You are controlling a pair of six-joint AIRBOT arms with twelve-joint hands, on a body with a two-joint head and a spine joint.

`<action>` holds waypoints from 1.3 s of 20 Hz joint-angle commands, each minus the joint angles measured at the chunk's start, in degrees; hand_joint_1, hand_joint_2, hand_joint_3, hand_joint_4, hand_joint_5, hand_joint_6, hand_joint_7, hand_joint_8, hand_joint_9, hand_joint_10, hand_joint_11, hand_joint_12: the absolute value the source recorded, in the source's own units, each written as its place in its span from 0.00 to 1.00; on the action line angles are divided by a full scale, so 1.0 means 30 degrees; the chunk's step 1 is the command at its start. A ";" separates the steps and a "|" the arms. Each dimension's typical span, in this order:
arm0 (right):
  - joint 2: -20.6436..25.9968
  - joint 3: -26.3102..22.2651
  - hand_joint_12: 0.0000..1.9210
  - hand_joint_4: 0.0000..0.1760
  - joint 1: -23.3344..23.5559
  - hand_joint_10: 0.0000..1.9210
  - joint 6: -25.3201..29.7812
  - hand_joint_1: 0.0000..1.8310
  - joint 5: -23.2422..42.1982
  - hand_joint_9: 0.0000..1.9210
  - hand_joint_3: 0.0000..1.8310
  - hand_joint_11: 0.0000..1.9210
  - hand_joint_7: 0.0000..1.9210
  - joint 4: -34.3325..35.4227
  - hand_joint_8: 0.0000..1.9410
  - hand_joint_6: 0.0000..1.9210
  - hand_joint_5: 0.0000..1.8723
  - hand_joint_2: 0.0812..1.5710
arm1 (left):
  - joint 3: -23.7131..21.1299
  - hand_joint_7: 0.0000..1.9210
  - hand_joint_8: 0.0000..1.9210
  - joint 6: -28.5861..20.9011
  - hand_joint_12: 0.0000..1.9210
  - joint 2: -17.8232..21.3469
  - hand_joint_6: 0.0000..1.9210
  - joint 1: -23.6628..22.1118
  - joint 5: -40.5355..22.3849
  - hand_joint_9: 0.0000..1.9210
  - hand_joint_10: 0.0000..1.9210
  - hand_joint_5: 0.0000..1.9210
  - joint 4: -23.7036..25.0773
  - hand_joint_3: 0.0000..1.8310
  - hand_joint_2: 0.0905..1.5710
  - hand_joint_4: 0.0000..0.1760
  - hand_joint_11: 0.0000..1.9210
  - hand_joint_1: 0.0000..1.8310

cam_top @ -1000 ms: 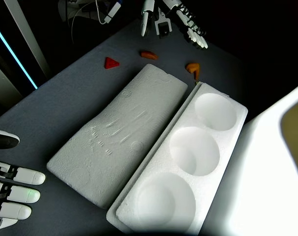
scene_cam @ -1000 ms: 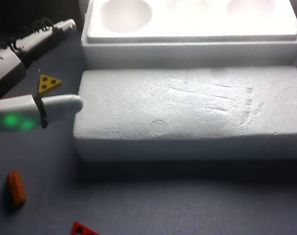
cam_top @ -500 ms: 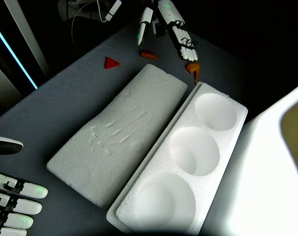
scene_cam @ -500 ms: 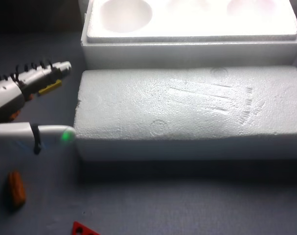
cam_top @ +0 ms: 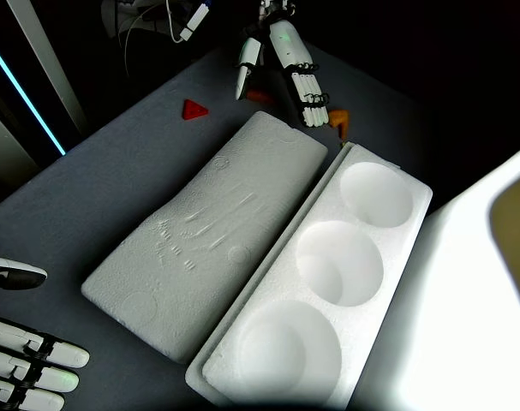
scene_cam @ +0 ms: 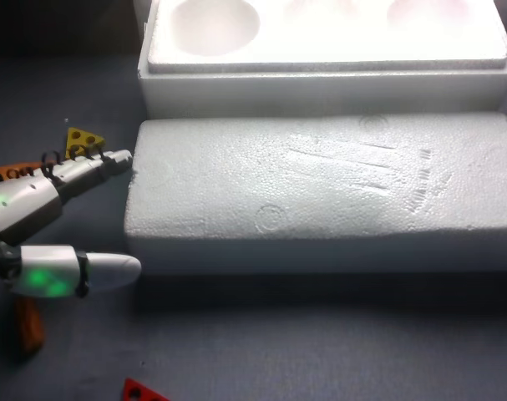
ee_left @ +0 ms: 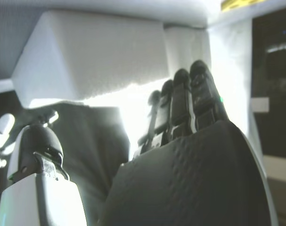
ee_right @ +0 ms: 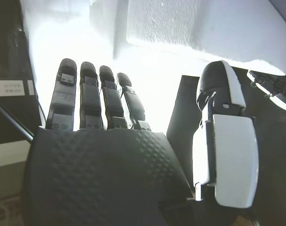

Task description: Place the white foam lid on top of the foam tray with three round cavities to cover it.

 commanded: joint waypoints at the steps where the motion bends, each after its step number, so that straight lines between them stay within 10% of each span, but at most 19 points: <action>1: 0.0017 0.0174 0.00 0.00 0.0180 0.00 0.0021 0.30 0.1911 0.00 0.00 0.00 0.00 0.0083 0.00 0.00 0.00 0.69 | 0.0074 0.00 0.00 0.0221 0.00 -0.0016 0.00 -0.0135 -0.2076 0.00 0.00 0.00 -0.0498 0.00 0.62 0.00 0.00 0.28; 26: -0.3454 0.2951 0.00 0.00 0.2732 0.00 0.0074 0.28 -0.1441 0.00 0.00 0.00 0.00 0.1070 0.00 0.00 0.00 0.68 | 0.0685 0.00 0.00 0.0441 0.00 -0.1547 0.00 -0.0030 -0.2655 0.00 0.00 0.00 -0.2115 0.00 0.62 0.00 0.00 0.29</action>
